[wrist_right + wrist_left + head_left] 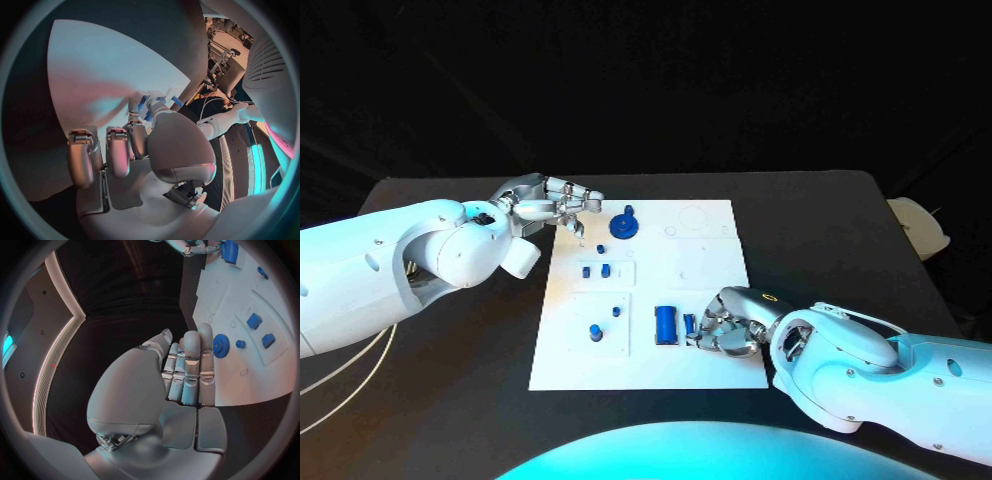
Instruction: Assemble the parts on the task board
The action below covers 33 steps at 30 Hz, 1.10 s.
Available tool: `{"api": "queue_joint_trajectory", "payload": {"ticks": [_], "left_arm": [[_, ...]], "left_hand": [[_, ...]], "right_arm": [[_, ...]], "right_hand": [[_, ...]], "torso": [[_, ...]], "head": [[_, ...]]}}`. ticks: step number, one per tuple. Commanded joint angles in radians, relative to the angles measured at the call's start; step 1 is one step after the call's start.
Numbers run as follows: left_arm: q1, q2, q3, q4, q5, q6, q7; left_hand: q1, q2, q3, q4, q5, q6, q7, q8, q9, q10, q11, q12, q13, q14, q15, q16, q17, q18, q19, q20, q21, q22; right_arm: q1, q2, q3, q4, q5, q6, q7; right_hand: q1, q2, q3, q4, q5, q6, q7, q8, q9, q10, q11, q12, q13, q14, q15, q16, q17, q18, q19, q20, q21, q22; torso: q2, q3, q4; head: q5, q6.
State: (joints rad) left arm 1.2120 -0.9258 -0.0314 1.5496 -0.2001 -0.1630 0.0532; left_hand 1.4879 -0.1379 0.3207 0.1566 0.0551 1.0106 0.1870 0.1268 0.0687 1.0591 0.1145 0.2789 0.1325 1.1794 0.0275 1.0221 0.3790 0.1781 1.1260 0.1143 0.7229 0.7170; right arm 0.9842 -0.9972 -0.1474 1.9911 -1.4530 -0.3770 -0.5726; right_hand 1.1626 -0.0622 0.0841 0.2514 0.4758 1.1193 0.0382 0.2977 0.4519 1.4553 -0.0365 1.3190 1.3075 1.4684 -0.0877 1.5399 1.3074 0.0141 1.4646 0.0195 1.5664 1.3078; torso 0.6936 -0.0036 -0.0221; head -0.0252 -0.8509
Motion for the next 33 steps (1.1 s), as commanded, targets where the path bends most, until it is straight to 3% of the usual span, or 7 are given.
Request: {"api": "queue_joint_trajectory", "payload": {"ticks": [1, 12, 20, 23, 27, 30, 33], "left_arm": [[0.0, 0.002, 0.001, 0.001, -0.008, 0.019, -0.004], [0.0, 0.002, 0.001, 0.0, -0.01, 0.02, -0.005], [-0.001, 0.002, 0.0, -0.001, -0.005, 0.018, 0.004], [-0.003, 0.002, -0.001, -0.003, 0.01, 0.012, 0.014], [-0.008, 0.007, -0.003, -0.011, 0.046, -0.007, 0.041], [-0.011, 0.016, -0.007, -0.019, 0.074, -0.041, 0.087], [-0.015, 0.03, -0.009, -0.032, 0.112, -0.089, 0.148]], "left_hand": [[0.0, 0.006, -0.002, -0.004, -0.002, -0.006, -0.001, 0.006, 0.0, -0.009, -0.001, 0.005, 0.001, -0.006, 0.003, -0.003, -0.002, 0.006, 0.006, 0.002, -0.006, -0.001], [0.0, 0.006, -0.002, -0.004, -0.002, -0.006, -0.001, 0.006, 0.0, -0.009, -0.001, 0.005, 0.001, -0.006, 0.003, -0.003, -0.002, 0.006, 0.006, 0.002, -0.006, -0.001], [-0.001, 0.005, -0.003, -0.005, -0.002, -0.007, 0.0, 0.006, 0.0, -0.011, -0.001, 0.007, 0.001, -0.006, 0.003, -0.003, -0.002, 0.006, 0.007, 0.002, -0.006, -0.002], [-0.005, 0.004, -0.006, -0.003, -0.002, -0.008, 0.0, 0.007, 0.0, -0.012, 0.0, 0.009, 0.002, -0.007, 0.004, -0.003, -0.002, 0.006, 0.008, 0.002, -0.007, -0.003], [-0.012, 0.003, -0.011, 0.001, -0.002, -0.011, 0.001, 0.008, -0.001, -0.016, 0.001, 0.014, 0.002, -0.011, 0.005, -0.006, -0.004, 0.006, 0.007, 0.003, -0.01, -0.005], [-0.015, 0.002, -0.016, 0.002, -0.002, -0.011, -0.001, 0.011, 0.0, -0.019, 0.001, 0.022, 0.004, -0.023, 0.005, -0.016, -0.01, 0.006, -0.001, 0.005, -0.02, -0.011], [-0.015, 0.004, -0.022, 0.001, -0.002, -0.008, -0.002, 0.018, 0.001, -0.021, 0.0, 0.037, 0.006, -0.053, 0.007, -0.042, -0.023, 0.005, -0.02, 0.007, -0.042, -0.025]], "right_arm": [[-0.001, 0.004, 0.0, -0.003, -0.014, 0.025, -0.001], [-0.001, 0.0, 0.0, -0.004, -0.019, 0.021, 0.0], [0.012, -0.031, 0.004, 0.019, 0.039, -0.086, 0.101], [0.038, -0.043, 0.006, 0.007, 0.16, -0.141, 0.22], [0.086, -0.039, 0.007, -0.068, 0.414, -0.168, 0.422], [0.119, -0.017, 0.007, -0.16, 0.67, -0.166, 0.551], [0.144, 0.017, 0.007, -0.255, 0.881, -0.153, 0.651]], "right_hand": [[0.0, 0.012, -0.002, 0.006, -0.002, 0.007, -0.002, 0.004, 0.001, 0.006, 0.002, 0.002, 0.083, 0.091, -0.007, 0.003, 0.214, -0.014, 0.106, -0.005, 0.004, 0.263], [0.045, 0.016, -0.006, -0.014, -0.053, 0.003, -0.003, 0.004, 0.004, 0.006, 0.001, 0.0, 0.084, 0.091, -0.008, 0.003, 0.213, -0.014, 0.106, -0.006, 0.004, 0.263], [0.026, -0.001, -0.031, 0.003, -0.071, -0.01, 0.006, -0.004, 0.002, -0.007, 0.008, -0.027, 0.067, 0.087, -0.004, -0.008, 0.195, -0.013, 0.105, -0.003, -0.001, 0.261], [0.037, -0.006, -0.038, 0.004, -0.059, -0.042, 0.019, -0.025, -0.007, -0.027, 0.018, -0.064, 0.043, 0.081, 0.004, -0.024, 0.17, -0.003, 0.091, 0.002, -0.047, 0.248], [0.097, 0.007, -0.026, -0.019, -0.058, -0.086, 0.043, -0.061, -0.023, -0.096, 0.038, -0.185, -0.037, 0.061, 0.021, -0.071, 0.1, 0.025, 0.048, 0.015, -0.183, 0.208], [0.156, 0.023, -0.008, -0.049, -0.095, -0.108, 0.055, -0.077, -0.029, -0.213, 0.05, -0.392, -0.179, 0.032, 0.03, -0.139, 0.007, 0.053, -0.003, 0.026, -0.333, 0.161], [0.201, 0.032, 0.007, -0.08, -0.129, -0.119, 0.062, -0.076, -0.025, -0.31, 0.057, -0.56, -0.304, -0.006, 0.038, -0.22, -0.094, 0.075, -0.048, 0.034, -0.458, 0.118]], "torso": [[-0.001, -0.0005, -0.0009], [-0.001, 0.0001, -0.0005], [-0.005, -0.0026, -0.0017], [-0.011, -0.007, -0.0036], [-0.023, -0.0139, -0.0048], [-0.034, -0.0213, -0.0059], [-0.041, -0.0296, -0.0114]], "head": [[-0.003, -0.003], [-0.002, -0.002], [-0.004, 0.004], [-0.006, 0.011], [-0.014, 0.028], [-0.023, 0.049], [-0.03, 0.087]]}}
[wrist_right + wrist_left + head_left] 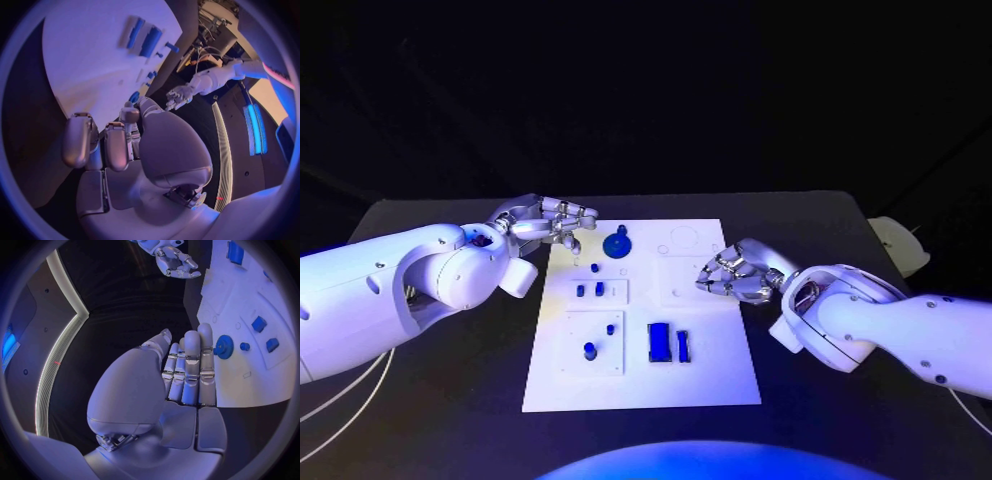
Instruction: Assemble the parts on the task board
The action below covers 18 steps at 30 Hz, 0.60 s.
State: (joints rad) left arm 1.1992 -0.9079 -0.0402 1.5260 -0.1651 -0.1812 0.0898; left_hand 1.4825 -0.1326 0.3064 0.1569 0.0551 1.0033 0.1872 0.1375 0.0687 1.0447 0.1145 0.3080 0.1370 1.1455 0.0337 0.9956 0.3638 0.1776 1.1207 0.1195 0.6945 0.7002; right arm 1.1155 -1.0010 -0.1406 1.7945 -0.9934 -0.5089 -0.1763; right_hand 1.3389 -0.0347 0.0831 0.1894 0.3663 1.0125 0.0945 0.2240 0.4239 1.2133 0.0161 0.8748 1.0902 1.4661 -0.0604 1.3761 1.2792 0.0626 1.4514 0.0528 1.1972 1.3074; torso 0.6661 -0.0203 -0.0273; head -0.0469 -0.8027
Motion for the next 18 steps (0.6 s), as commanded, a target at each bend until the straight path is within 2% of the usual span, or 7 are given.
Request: {"api": "queue_joint_trajectory", "payload": {"ticks": [1, 4, 6, 7, 12, 14, 18], "left_arm": [[-0.003, 0.019, 0.0, -0.016, 0.094, -0.087, 0.131], [-0.008, 0.046, -0.001, -0.048, 0.144, -0.124, 0.178], [-0.011, 0.067, -0.001, -0.075, 0.166, -0.133, 0.197], [-0.012, 0.079, -0.001, -0.093, 0.174, -0.136, 0.206], [-0.022, 0.14, -0.001, -0.181, 0.21, -0.136, 0.247], [-0.027, 0.161, -0.001, -0.211, 0.224, -0.136, 0.264], [-0.035, 0.197, 0.0, -0.255, 0.246, -0.145, 0.291]], "left_hand": [[-0.009, -0.001, -0.009, 0.001, -0.002, 0.0, -0.002, 0.01, 0.001, -0.007, 0.0, 0.011, 0.002, -0.029, 0.002, -0.023, -0.012, 0.006, -0.021, 0.003, -0.021, -0.012], [-0.009, 0.002, -0.013, 0.001, -0.002, -0.001, -0.002, 0.016, 0.0, -0.012, 0.002, 0.021, 0.001, -0.068, 0.007, -0.061, -0.032, 0.005, -0.049, 0.008, -0.055, -0.032], [-0.009, 0.002, -0.016, 0.003, -0.006, -0.006, 0.005, 0.017, -0.001, -0.028, 0.007, 0.018, -0.007, -0.105, 0.016, -0.109, -0.058, 0.004, -0.08, 0.015, -0.094, -0.056], [-0.009, 0.005, -0.015, 0.006, -0.003, -0.012, 0.009, 0.016, -0.002, -0.041, 0.015, 0.009, -0.014, -0.133, 0.023, -0.153, -0.078, 0.002, -0.105, 0.022, -0.123, -0.073], [-0.01, 0.009, -0.026, 0.017, -0.009, -0.044, 0.019, 0.001, -0.003, -0.062, 0.036, -0.041, -0.059, -0.208, 0.07, -0.446, -0.2, 0.001, -0.207, 0.075, -0.324, -0.214], [-0.015, 0.012, -0.037, 0.021, -0.001, -0.052, 0.013, -0.009, -0.003, -0.064, 0.042, -0.067, -0.073, -0.232, 0.087, -0.537, -0.231, -0.01, -0.26, 0.108, -0.411, -0.275], [-0.019, 0.02, -0.064, 0.017, 0.001, -0.07, -0.014, -0.039, -0.004, -0.067, 0.065, -0.12, -0.076, -0.282, 0.12, -0.679, -0.284, -0.016, -0.333, 0.159, -0.54, -0.372]], "right_arm": [[0.021, 0.037, 0.0, -0.098, 0.494, -0.014, 0.291], [0.037, 0.078, 0.001, -0.188, 0.631, 0.014, 0.368], [0.043, 0.106, 0.002, -0.245, 0.703, 0.042, 0.41], [0.046, 0.123, 0.002, -0.276, 0.736, 0.058, 0.431], [0.053, 0.206, 0.008, -0.418, 0.829, 0.088, 0.522], [0.054, 0.236, 0.011, -0.469, 0.851, 0.097, 0.548], [0.054, 0.285, 0.015, -0.553, 0.875, 0.123, 0.579]], "right_hand": [[0.033, 0.006, 0.012, -0.026, -0.027, -0.019, 0.011, -0.002, 0.004, -0.103, 0.007, -0.177, -0.135, -0.025, 0.015, -0.097, -0.115, 0.037, -0.059, 0.005, -0.156, 0.095], [0.056, 0.01, 0.029, -0.045, -0.049, -0.059, 0.03, -0.015, -0.001, -0.157, 0.026, -0.253, -0.205, -0.107, 0.03, -0.249, -0.284, 0.078, -0.163, 0.019, -0.424, -0.007], [0.084, 0.016, 0.058, -0.064, -0.092, -0.08, 0.046, -0.028, -0.013, -0.208, 0.044, -0.308, -0.254, -0.199, 0.048, -0.386, -0.423, 0.11, -0.272, 0.032, -0.667, -0.104], [0.092, 0.017, 0.072, -0.071, -0.11, -0.082, 0.052, -0.03, -0.019, -0.223, 0.05, -0.335, -0.284, -0.248, 0.057, -0.449, -0.483, 0.114, -0.305, 0.039, -0.722, -0.132], [0.1, 0.006, 0.17, -0.102, -0.144, -0.083, 0.076, -0.067, -0.079, -0.217, 0.084, -0.51, -0.529, -0.41, 0.098, -0.613, -0.619, 0.114, -0.407, 0.08, -0.844, -0.224], [0.093, -0.001, 0.205, -0.113, -0.145, -0.074, 0.082, -0.082, -0.1, -0.209, 0.092, -0.556, -0.604, -0.452, 0.105, -0.659, -0.657, 0.114, -0.435, 0.087, -0.873, -0.248], [0.061, -0.02, 0.278, -0.132, -0.159, -0.063, 0.099, -0.125, -0.146, -0.18, 0.115, -0.642, -0.754, -0.537, 0.144, -0.865, -0.822, 0.103, -0.538, 0.121, -0.966, -0.322]], "torso": [[-0.015, -0.0141, -0.0076], [-0.025, -0.0148, -0.0076], [-0.032, -0.014, -0.0064], [-0.034, -0.0141, -0.0061], [-0.049, -0.0154, -0.005], [-0.054, -0.0141, -0.0046], [-0.059, -0.0094, -0.0017]], "head": [[-0.008, 0.043], [-0.011, 0.075], [-0.011, 0.093], [-0.009, 0.115], [-0.005, 0.158], [-0.002, 0.169], [0.01, 0.179]]}}
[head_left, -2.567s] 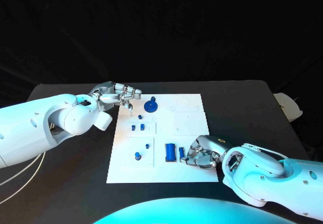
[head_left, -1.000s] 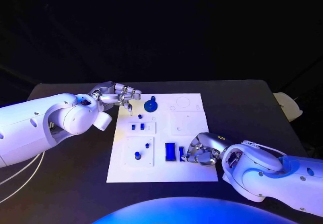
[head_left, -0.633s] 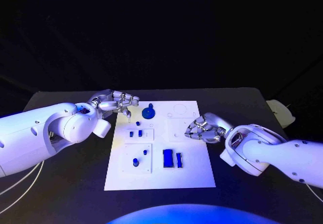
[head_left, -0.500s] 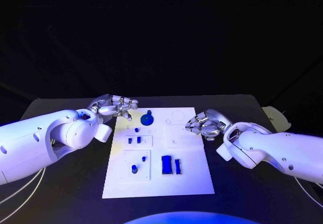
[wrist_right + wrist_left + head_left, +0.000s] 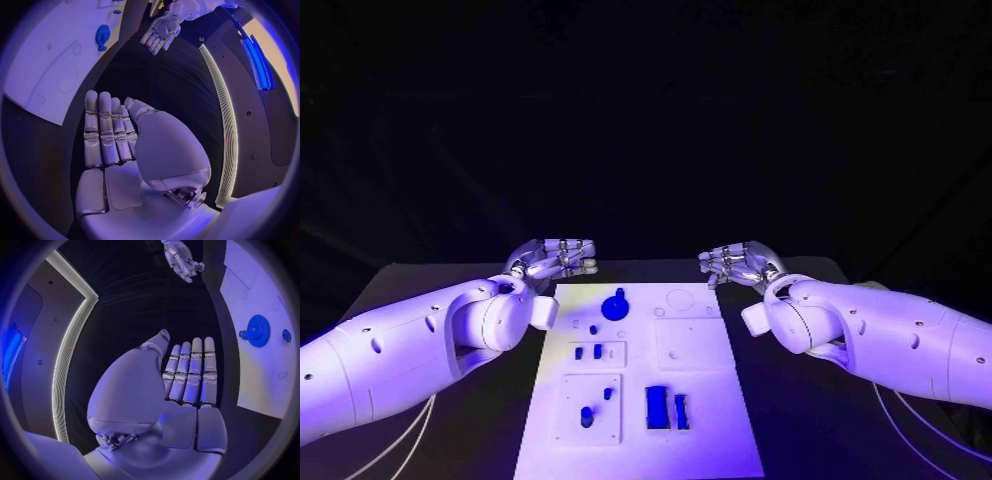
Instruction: Assemble the parts on the task board
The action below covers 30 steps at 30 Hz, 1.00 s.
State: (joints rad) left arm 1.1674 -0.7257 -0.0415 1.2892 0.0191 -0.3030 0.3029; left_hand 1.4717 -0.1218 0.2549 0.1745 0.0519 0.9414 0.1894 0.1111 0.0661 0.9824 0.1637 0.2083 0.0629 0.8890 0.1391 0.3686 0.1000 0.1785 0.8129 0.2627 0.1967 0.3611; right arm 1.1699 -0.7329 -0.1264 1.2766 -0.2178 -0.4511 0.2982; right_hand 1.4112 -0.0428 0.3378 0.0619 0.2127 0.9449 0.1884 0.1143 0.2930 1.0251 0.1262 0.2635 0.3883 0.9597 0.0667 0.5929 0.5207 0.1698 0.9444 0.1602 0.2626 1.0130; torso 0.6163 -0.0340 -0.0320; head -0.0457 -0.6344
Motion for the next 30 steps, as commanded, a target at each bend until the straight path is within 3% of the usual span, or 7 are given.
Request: {"api": "queue_joint_trajectory", "payload": {"ticks": [1, 2, 3, 16, 21, 22, 30], "left_arm": [[-0.005, 0.022, 0.001, -0.026, 0.066, -0.026, 0.082], [-0.007, 0.029, 0.001, -0.033, 0.07, -0.029, 0.086], [-0.005, 0.019, 0.0, -0.024, 0.018, -0.007, 0.021], [-0.05, -0.01, 0.017, 0.098, 0.003, -0.191, 0.099], [-0.084, -0.032, 0.029, 0.189, -0.008, -0.329, 0.158], [-0.089, -0.036, 0.031, 0.204, -0.01, -0.352, 0.168], [-0.116, -0.053, 0.041, 0.278, -0.019, -0.462, 0.215]], "left_hand": [[-0.009, 0.01, -0.02, -0.003, 0.0, -0.011, -0.027, -0.02, -0.001, -0.008, 0.025, -0.033, -0.001, -0.037, 0.024, -0.079, -0.031, -0.015, -0.032, 0.022, -0.063, -0.049], [-0.01, 0.013, -0.03, -0.006, 0.0, -0.013, -0.035, -0.028, -0.001, -0.01, 0.032, -0.049, -0.001, -0.04, 0.03, -0.106, -0.036, -0.012, -0.034, 0.025, -0.083, -0.067], [-0.446, 0.041, -0.093, -0.055, -0.052, -0.291, -0.074, -0.111, -0.066, -0.3, -0.032, -0.088, -0.063, -0.29, -0.024, -0.169, -0.1, -0.053, -0.261, -0.061, -0.105, -0.145], [-0.836, 0.122, -0.155, -0.175, -0.052, -0.538, -0.189, -0.111, -0.066, -0.56, -0.077, -0.208, -0.063, -0.52, -0.065, -0.258, -0.1, -0.092, -0.474, -0.137, -0.197, -0.236], [-0.953, 0.122, -0.175, -0.175, -0.052, -0.612, -0.189, -0.111, -0.066, -0.637, -0.093, -0.208, -0.063, -0.588, -0.139, -0.277, -0.1, -0.102, -0.536, -0.16, -0.197, -0.259], [-0.967, 0.122, -0.178, -0.175, -0.052, -0.621, -0.189, -0.111, -0.066, -0.647, -0.164, -0.208, -0.063, -0.596, -0.139, -0.28, -0.1, -0.102, -0.543, -0.163, -0.197, -0.262], [-1.115, 0.122, -0.255, -0.175, -0.052, -0.715, -0.189, -0.111, -0.066, -0.745, -0.164, -0.208, -0.063, -0.682, -0.139, -0.369, -0.1, -0.179, -0.622, -0.192, -0.197, -0.291]], "right_arm": [[0.0, 0.026, 0.001, -0.05, 0.103, 0.072, 0.11], [0.0, 0.033, 0.002, -0.063, 0.106, 0.078, 0.114], [0.0, 0.024, 0.001, -0.044, 0.035, 0.015, 0.033], [-0.065, -0.015, 0.069, 0.139, 0.134, -0.166, 0.135], [-0.1, -0.036, 0.106, 0.238, 0.188, -0.264, 0.191], [-0.105, -0.039, 0.111, 0.252, 0.196, -0.278, 0.199], [-0.12, -0.047, 0.126, 0.293, 0.218, -0.319, 0.222]], "right_hand": [[-0.021, -0.012, 0.038, -0.009, -0.007, 0.01, 0.006, -0.023, -0.025, 0.017, 0.009, -0.047, -0.085, -0.022, 0.025, -0.129, -0.104, -0.002, -0.044, 0.019, -0.05, -0.048], [-0.036, -0.011, 0.059, -0.017, -0.009, 0.019, 0.012, -0.037, -0.04, 0.034, 0.01, -0.072, -0.138, 0.005, 0.027, -0.201, -0.167, -0.001, -0.049, 0.035, -0.076, -0.082], [-0.438, 0.043, -0.071, -0.062, -0.067, -0.277, -0.049, -0.114, -0.108, -0.292, -0.031, -0.116, -0.187, -0.296, -0.067, -0.282, -0.241, -0.051, -0.313, -0.031, -0.119, -0.345], [-0.815, 0.043, -0.165, -0.062, -0.125, -0.527, -0.102, -0.114, -0.184, -0.565, -0.126, -0.182, -0.283, -0.539, -0.067, -0.427, -0.37, -0.079, -0.555, -0.075, -0.183, -0.612], [-0.925, 0.043, -0.197, -0.062, -0.141, -0.604, -0.118, -0.114, -0.204, -0.65, -0.126, -0.263, -0.302, -0.617, -0.067, -0.458, -0.398, -0.089, -0.627, -0.16, -0.263, -0.686], [-0.938, 0.043, -0.2, -0.062, -0.143, -0.613, -0.188, -0.114, -0.207, -0.66, -0.126, -0.263, -0.305, -0.626, -0.067, -0.461, -0.401, -0.095, -0.635, -0.16, -0.263, -0.694], [-1.076, 0.043, -0.241, -0.062, -0.213, -0.71, -0.188, -0.114, -0.293, -0.767, -0.126, -0.263, -0.388, -0.723, -0.067, -0.5, -0.437, -0.17, -0.726, -0.16, -0.263, -0.788]], "torso": [[-0.01, 0.0056, 0.0041], [-0.01, 0.0071, 0.005], [-0.005, 0.0023, 0.0013], [-0.068, 0.0321, 0.0302], [-0.072, 0.034, 0.032], [-0.072, 0.034, 0.032], [-0.072, 0.034, 0.032]], "head": [[0.01, 0.012], [0.012, 0.013], [0.006, 0.007], [0.043, 0.033], [0.046, 0.034], [0.046, 0.034], [0.046, 0.034]]}}
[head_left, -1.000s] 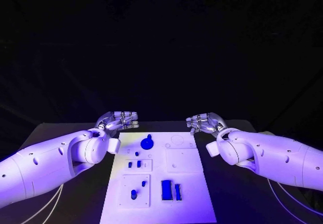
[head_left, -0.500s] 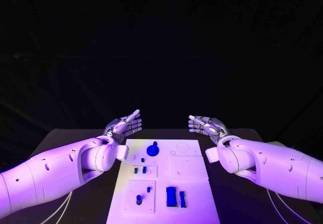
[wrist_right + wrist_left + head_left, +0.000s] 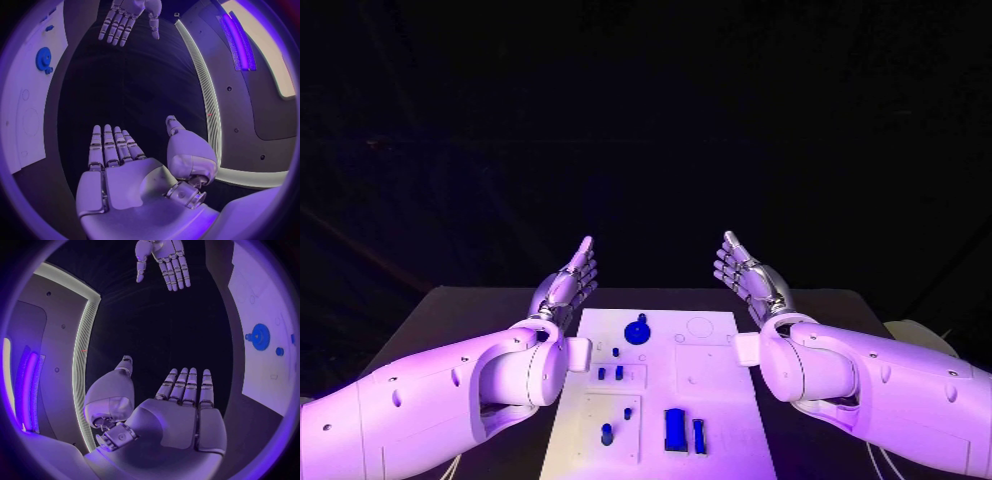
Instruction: Assemble the parts on the task board
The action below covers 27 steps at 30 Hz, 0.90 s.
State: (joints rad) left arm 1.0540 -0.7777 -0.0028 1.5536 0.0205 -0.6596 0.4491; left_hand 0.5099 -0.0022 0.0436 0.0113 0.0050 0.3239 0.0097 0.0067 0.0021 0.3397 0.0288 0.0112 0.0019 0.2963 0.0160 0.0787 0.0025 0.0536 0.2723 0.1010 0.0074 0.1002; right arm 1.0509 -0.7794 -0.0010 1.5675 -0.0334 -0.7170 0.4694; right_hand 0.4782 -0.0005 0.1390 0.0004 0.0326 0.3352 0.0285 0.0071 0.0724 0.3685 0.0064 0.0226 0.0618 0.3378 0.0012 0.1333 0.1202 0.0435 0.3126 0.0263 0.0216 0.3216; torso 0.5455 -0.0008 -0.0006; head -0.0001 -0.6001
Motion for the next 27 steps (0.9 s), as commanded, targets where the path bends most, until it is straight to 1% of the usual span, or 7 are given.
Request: {"api": "queue_joint_trajectory", "payload": {"ticks": [1, 6, 8, 9, 25, 26, 27], "left_arm": [[-0.004, -0.002, 0.003, 0.015, -0.02, -0.109, 0.07], [-0.004, -0.002, 0.003, 0.016, -0.02, -0.11, 0.071], [-0.004, -0.002, 0.003, 0.016, -0.02, -0.11, 0.071], [-0.004, -0.002, 0.003, 0.016, -0.02, -0.11, 0.071], [-0.004, -0.002, 0.003, 0.016, -0.02, -0.11, 0.071], [-0.004, -0.002, 0.003, 0.016, -0.02, -0.11, 0.071], [-0.004, -0.002, 0.003, 0.016, -0.02, -0.11, 0.071]], "left_hand": [[-0.163, 0.002, -0.044, -0.011, -0.005, -0.103, -0.01, -0.007, -0.002, -0.109, -0.029, -0.011, -0.002, -0.095, -0.016, -0.079, -0.002, -0.054, -0.087, -0.101, -0.007, -0.1], [-0.23, 0.002, -0.044, -0.011, -0.005, -0.146, -0.01, -0.007, -0.002, -0.154, -0.029, -0.011, -0.002, -0.134, -0.016, -0.079, -0.002, -0.054, -0.123, -0.101, -0.007, -0.1], [-0.252, 0.002, -0.044, -0.011, -0.005, -0.161, -0.01, -0.007, -0.002, -0.169, -0.029, -0.011, -0.002, -0.147, -0.016, -0.079, -0.002, -0.054, -0.134, -0.101, -0.007, -0.1], [-0.262, 0.002, -0.044, -0.011, -0.005, -0.167, -0.01, -0.007, -0.002, -0.175, -0.029, -0.011, -0.002, -0.153, -0.016, -0.079, -0.002, -0.054, -0.139, -0.101, -0.007, -0.1], [-0.382, 0.002, -0.044, -0.011, -0.005, -0.241, -0.01, -0.007, -0.002, -0.254, -0.029, -0.011, -0.002, -0.22, -0.016, -0.079, -0.002, -0.054, -0.2, -0.101, -0.007, -0.1], [-0.387, 0.002, -0.044, -0.011, -0.005, -0.244, -0.01, -0.007, -0.002, -0.256, -0.029, -0.011, -0.002, -0.223, -0.016, -0.079, -0.002, -0.054, -0.272, -0.101, -0.007, -0.1], [-0.394, 0.002, -0.044, -0.011, -0.005, -0.246, -0.01, -0.007, -0.002, -0.259, -0.029, -0.011, -0.002, -0.226, -0.016, -0.079, -0.002, -0.054, -0.272, -0.101, -0.007, -0.1]], "right_arm": [[-0.001, -0.001, 0.001, 0.002, 0.033, -0.053, 0.051], [-0.001, -0.001, 0.001, 0.002, 0.033, -0.053, 0.051], [-0.001, -0.001, 0.001, 0.002, 0.033, -0.053, 0.051], [-0.001, -0.001, 0.001, 0.002, 0.033, -0.053, 0.051], [-0.001, -0.001, 0.001, 0.002, 0.033, -0.053, 0.051], [-0.001, -0.001, 0.001, 0.002, 0.033, -0.053, 0.051], [-0.001, -0.001, 0.001, 0.002, 0.033, -0.053, 0.051]], "right_hand": [[-0.152, 0.001, -0.044, 0.0, -0.033, -0.107, -0.029, -0.007, -0.072, -0.117, -0.006, -0.023, -0.062, -0.108, -0.001, -0.043, -0.038, -0.043, -0.1, -0.026, -0.022, -0.103], [-0.215, 0.001, -0.063, 0.0, -0.033, -0.151, -0.029, -0.007, -0.072, -0.166, -0.006, -0.023, -0.062, -0.152, -0.001, -0.06, -0.12, -0.043, -0.141, -0.026, -0.022, -0.145], [-0.237, 0.001, -0.068, 0.0, -0.033, -0.166, -0.029, -0.007, -0.072, -0.182, -0.006, -0.023, -0.062, -0.167, -0.001, -0.133, -0.12, -0.043, -0.155, -0.026, -0.022, -0.159], [-0.246, 0.001, -0.139, 0.0, -0.033, -0.173, -0.029, -0.007, -0.072, -0.19, -0.006, -0.023, -0.062, -0.174, -0.001, -0.133, -0.12, -0.043, -0.161, -0.026, -0.022, -0.166], [-0.357, 0.001, -0.139, 0.0, -0.033, -0.25, -0.029, -0.007, -0.072, -0.274, -0.006, -0.023, -0.062, -0.252, -0.001, -0.133, -0.12, -0.043, -0.232, -0.026, -0.022, -0.242], [-0.358, 0.001, -0.139, 0.0, -0.033, -0.252, -0.029, -0.007, -0.072, -0.277, -0.006, -0.023, -0.062, -0.254, -0.001, -0.133, -0.12, -0.043, -0.232, -0.026, -0.022, -0.244], [-0.384, 0.001, -0.139, 0.0, -0.033, -0.335, -0.029, -0.007, -0.072, -0.296, -0.006, -0.023, -0.062, -0.338, -0.001, -0.133, -0.12, -0.043, -0.313, -0.026, -0.022, -0.322]], "torso": [[-0.001, 0.0008, 0.0006], [-0.001, 0.0008, 0.0006], [-0.001, 0.0008, 0.0006], [-0.001, 0.0008, 0.0006], [-0.001, 0.0008, 0.0006], [-0.001, 0.0008, 0.0006], [-0.001, 0.0008, 0.0006]], "head": [[0.0, 0.0], [0.0, 0.0], [0.0, 0.0], [0.0, 0.0], [0.0, 0.0], [0.0, 0.0], [0.0, 0.0]]}}
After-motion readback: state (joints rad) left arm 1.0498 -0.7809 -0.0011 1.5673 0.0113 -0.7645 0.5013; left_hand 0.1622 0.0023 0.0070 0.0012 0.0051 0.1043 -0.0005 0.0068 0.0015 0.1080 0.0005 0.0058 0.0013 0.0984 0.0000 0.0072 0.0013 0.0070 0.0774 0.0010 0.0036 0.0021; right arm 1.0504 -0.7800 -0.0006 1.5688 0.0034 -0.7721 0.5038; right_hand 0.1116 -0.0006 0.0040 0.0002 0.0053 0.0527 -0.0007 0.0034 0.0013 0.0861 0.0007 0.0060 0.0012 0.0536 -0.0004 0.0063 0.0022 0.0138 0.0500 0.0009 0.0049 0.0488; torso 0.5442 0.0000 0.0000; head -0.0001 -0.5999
